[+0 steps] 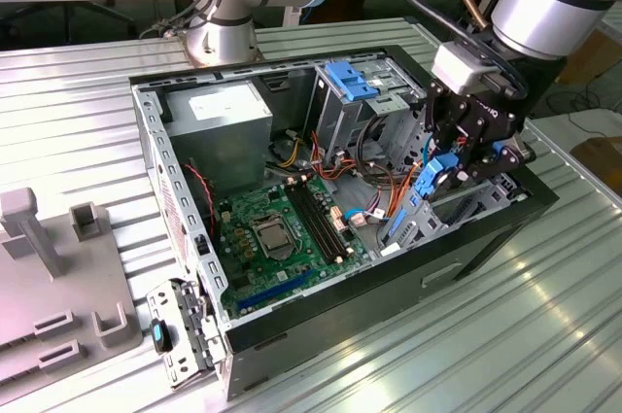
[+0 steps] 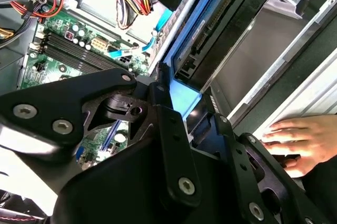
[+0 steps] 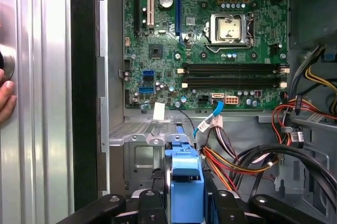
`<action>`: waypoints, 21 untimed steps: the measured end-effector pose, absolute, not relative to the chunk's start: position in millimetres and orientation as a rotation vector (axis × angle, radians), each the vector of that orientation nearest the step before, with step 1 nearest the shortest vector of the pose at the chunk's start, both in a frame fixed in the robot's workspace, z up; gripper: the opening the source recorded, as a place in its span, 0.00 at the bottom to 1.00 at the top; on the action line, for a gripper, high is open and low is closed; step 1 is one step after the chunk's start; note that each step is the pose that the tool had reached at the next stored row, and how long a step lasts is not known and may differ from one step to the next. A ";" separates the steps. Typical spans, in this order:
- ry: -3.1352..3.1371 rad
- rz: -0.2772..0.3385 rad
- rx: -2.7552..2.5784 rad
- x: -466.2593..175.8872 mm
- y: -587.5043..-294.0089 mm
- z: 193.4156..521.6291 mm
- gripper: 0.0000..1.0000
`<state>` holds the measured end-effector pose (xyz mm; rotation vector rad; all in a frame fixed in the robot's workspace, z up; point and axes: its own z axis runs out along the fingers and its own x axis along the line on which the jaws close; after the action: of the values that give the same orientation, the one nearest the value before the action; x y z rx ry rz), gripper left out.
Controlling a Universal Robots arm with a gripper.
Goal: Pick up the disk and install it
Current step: 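Insert the disk into the insertion slot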
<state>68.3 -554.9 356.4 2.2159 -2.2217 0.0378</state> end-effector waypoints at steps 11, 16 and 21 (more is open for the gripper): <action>-2.222 0.038 2.216 68.4 -554.9 356.1 0.44; -2.222 0.038 2.216 68.3 -554.9 356.1 0.44; -2.222 0.038 2.216 68.7 -554.9 356.0 0.44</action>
<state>68.7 -554.9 356.0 2.2160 -2.2218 0.0376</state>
